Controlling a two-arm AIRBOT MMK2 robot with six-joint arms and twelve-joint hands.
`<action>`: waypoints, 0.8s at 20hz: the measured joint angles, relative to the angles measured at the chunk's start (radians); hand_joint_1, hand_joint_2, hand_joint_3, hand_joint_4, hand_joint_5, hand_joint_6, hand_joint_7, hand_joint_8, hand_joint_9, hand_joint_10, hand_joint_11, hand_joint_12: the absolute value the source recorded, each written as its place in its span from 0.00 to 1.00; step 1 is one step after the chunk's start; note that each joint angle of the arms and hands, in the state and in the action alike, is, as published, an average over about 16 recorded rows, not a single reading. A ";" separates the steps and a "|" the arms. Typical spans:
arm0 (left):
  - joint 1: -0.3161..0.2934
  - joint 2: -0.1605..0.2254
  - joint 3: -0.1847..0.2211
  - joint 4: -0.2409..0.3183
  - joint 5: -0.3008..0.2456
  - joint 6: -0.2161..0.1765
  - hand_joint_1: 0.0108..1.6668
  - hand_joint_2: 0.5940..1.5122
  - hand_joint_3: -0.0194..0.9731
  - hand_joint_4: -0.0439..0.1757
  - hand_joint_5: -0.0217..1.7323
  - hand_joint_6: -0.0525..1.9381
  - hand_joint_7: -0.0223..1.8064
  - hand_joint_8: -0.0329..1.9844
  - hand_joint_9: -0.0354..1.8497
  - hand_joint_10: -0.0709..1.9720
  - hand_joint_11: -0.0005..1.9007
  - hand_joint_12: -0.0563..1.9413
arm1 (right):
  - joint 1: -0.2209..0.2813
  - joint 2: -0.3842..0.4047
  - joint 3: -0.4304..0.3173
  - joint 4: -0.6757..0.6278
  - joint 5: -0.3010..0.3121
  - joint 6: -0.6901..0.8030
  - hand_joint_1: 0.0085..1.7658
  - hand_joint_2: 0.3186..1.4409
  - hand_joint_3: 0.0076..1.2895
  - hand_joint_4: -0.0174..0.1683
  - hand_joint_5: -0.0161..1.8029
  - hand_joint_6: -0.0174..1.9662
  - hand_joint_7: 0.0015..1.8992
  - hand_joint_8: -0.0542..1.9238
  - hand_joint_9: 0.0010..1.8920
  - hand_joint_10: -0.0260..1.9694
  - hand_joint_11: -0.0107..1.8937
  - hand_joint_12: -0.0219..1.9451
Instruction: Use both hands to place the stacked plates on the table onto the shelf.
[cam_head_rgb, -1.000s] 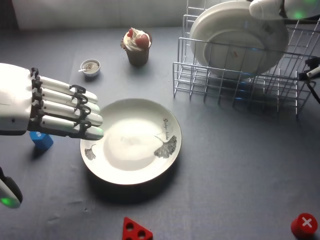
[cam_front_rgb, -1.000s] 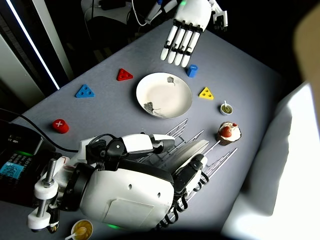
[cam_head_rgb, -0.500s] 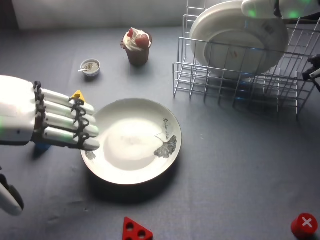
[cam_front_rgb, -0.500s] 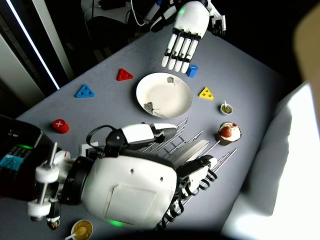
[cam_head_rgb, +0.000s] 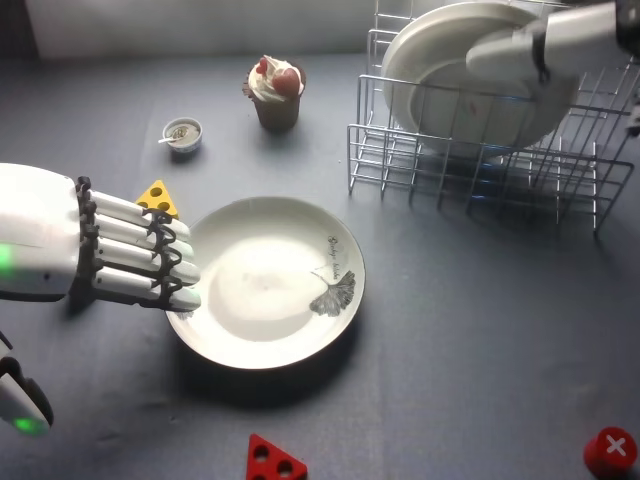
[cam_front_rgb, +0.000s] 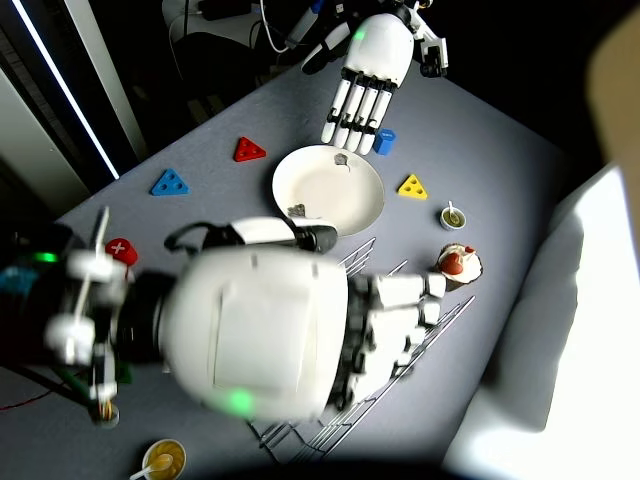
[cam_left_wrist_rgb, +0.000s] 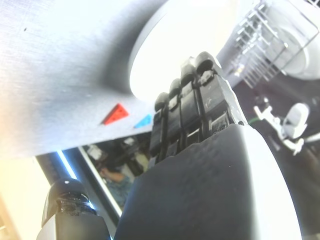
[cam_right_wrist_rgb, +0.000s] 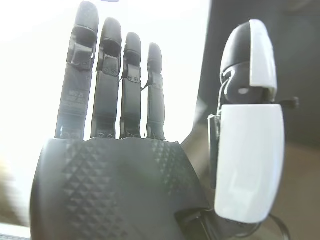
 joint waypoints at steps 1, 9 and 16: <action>0.003 -0.001 -0.001 0.000 0.005 0.002 0.05 0.33 0.02 0.21 0.10 0.02 0.10 0.02 0.10 0.04 0.08 0.04 | -0.008 0.011 -0.026 -0.036 0.031 -0.057 0.56 0.52 0.00 0.09 0.34 0.01 0.31 0.04 0.35 0.02 0.40 0.02; 0.022 -0.006 -0.012 0.006 0.048 0.021 0.04 0.33 0.02 0.21 0.10 0.02 0.10 0.02 0.10 0.04 0.08 0.04 | -0.114 0.106 -0.267 -0.243 0.208 -0.510 0.52 0.53 0.00 0.11 0.28 0.01 0.26 0.04 0.30 0.02 0.34 0.02; 0.035 -0.013 -0.023 0.016 0.088 0.034 0.03 0.33 0.02 0.20 0.09 0.02 0.10 0.02 0.10 0.04 0.07 0.04 | -0.201 0.100 -0.383 -0.266 0.218 -0.676 0.48 0.52 0.00 0.12 0.17 0.01 0.20 0.04 0.22 0.02 0.26 0.02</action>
